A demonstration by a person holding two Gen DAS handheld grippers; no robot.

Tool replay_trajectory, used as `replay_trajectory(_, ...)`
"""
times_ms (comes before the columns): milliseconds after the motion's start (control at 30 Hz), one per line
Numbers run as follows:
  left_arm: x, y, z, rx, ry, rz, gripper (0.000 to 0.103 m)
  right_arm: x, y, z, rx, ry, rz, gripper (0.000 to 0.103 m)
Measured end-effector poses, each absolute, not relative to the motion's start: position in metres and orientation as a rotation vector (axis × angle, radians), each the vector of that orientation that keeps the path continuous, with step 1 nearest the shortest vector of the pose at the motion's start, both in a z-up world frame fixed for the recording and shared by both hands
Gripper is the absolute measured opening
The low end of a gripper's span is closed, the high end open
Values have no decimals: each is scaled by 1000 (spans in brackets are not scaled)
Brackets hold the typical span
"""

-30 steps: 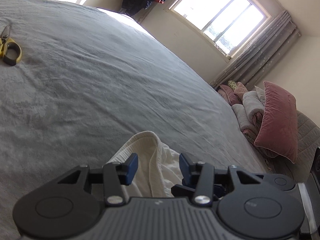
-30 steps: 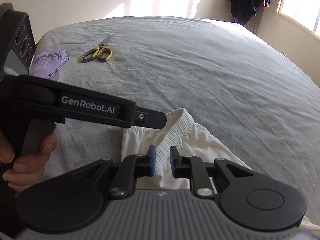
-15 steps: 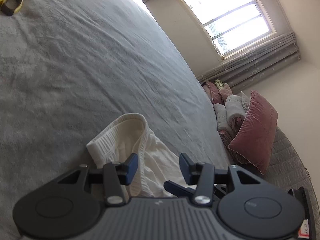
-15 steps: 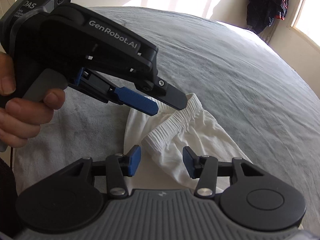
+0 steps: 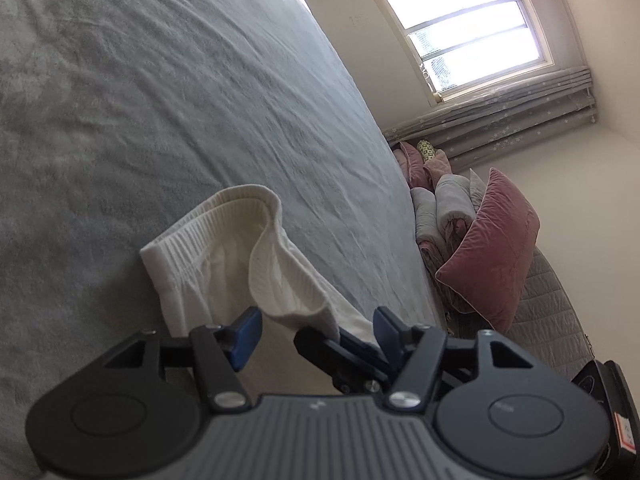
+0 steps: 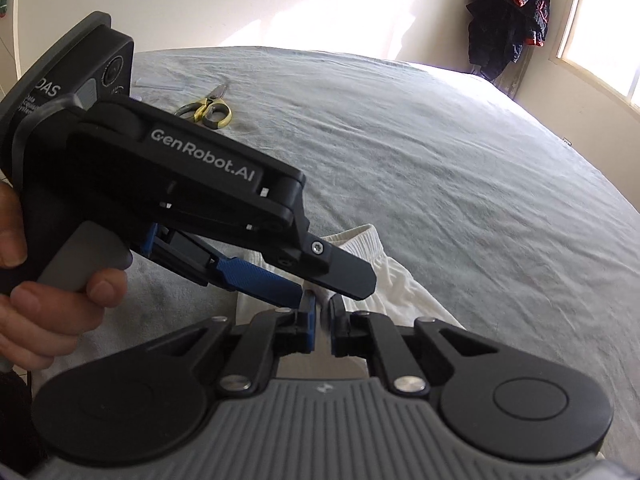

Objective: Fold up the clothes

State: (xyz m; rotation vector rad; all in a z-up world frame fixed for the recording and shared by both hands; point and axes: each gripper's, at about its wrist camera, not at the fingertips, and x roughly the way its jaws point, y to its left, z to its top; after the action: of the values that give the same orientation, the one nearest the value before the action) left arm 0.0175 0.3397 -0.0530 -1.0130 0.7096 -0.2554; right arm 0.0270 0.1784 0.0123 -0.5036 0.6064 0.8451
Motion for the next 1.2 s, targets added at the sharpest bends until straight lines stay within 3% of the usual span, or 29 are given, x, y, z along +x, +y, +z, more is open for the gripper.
replay_trajectory(33,19,338,-54,-1015,711,-239,59,26,178,12,-500,608,846,7)
replay_trajectory(67,20,335,-55,-1016,713,-222,46,25,177,10,-493,611,845,7)
replay_trajectory(100,21,334,-56,-1022,718,-205,27,25,176,9,-486,613,844,7)
replay_trajectory(200,24,332,-61,-1059,724,-181,8,27,171,4,-444,637,830,10)
replay_trajectory(400,21,334,-54,-1068,669,-151,7,33,122,0,-155,729,755,44)
replay_trajectory(600,21,338,-53,-1090,645,-142,7,51,59,-18,255,866,702,44)
replay_trajectory(933,17,343,-52,-1088,641,-125,7,82,4,-42,869,910,548,51)
replay_trajectory(1200,17,347,-55,-1086,653,-96,7,95,-39,-56,1251,804,446,50)
